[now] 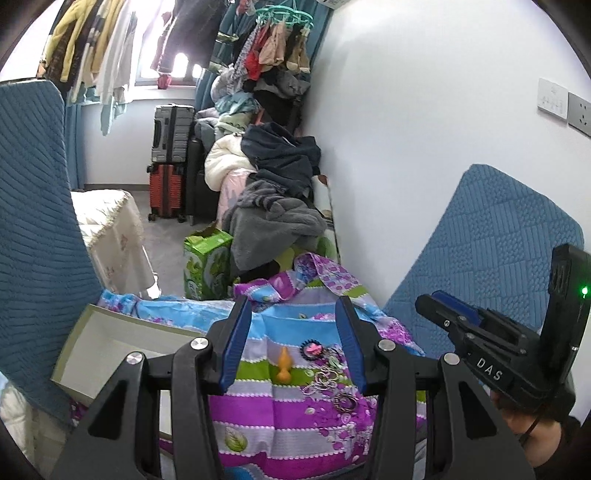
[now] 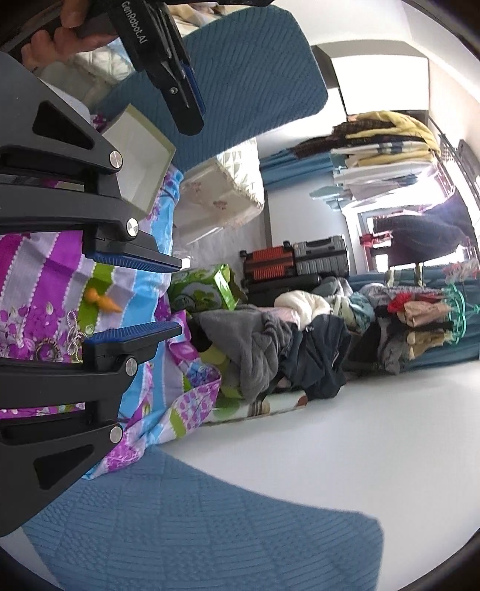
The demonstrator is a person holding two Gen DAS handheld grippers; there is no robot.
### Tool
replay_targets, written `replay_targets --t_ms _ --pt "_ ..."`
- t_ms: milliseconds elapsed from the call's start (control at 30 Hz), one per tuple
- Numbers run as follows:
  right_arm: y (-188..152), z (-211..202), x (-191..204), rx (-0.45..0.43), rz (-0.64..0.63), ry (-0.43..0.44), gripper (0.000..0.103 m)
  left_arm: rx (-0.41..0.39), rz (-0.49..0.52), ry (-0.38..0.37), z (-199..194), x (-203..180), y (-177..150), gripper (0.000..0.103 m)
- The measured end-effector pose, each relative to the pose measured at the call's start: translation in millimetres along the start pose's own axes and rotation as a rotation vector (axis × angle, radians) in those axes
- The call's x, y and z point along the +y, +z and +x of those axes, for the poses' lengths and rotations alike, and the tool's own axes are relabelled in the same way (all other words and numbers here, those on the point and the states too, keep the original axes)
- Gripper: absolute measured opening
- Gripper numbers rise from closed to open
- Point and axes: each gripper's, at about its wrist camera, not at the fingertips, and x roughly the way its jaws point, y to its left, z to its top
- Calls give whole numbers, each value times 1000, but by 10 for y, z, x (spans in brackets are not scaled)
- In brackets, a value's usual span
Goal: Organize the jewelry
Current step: 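Move both tools back over the cloth toward the remaining jewelry, then grasp the orange gourd figure with left tool while right grasps black-gold bangle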
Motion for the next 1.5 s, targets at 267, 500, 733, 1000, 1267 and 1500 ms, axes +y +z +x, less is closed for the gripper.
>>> replay_targets --t_ms 267,500,733,1000,1267,1500 --pt "-439 86 -219 42 38 -35 26 38 8 -16 251 -95 -276 48" --pt "-788 132 -342 72 47 -62 26 82 26 -14 422 -119 -523 48" --pt "-1133 167 -416 96 58 -88 26 132 18 -27 603 -65 -787 48" --pt "-1484 330 -521 130 102 -112 26 189 15 -44 919 42 -985 48" --pt "-1633 590 -678 152 126 -125 26 283 -31 -62 1386 202 -1142 48" --pt "-1802 965 -820 259 152 -98 24 363 -57 -90 1755 178 -1239 48"
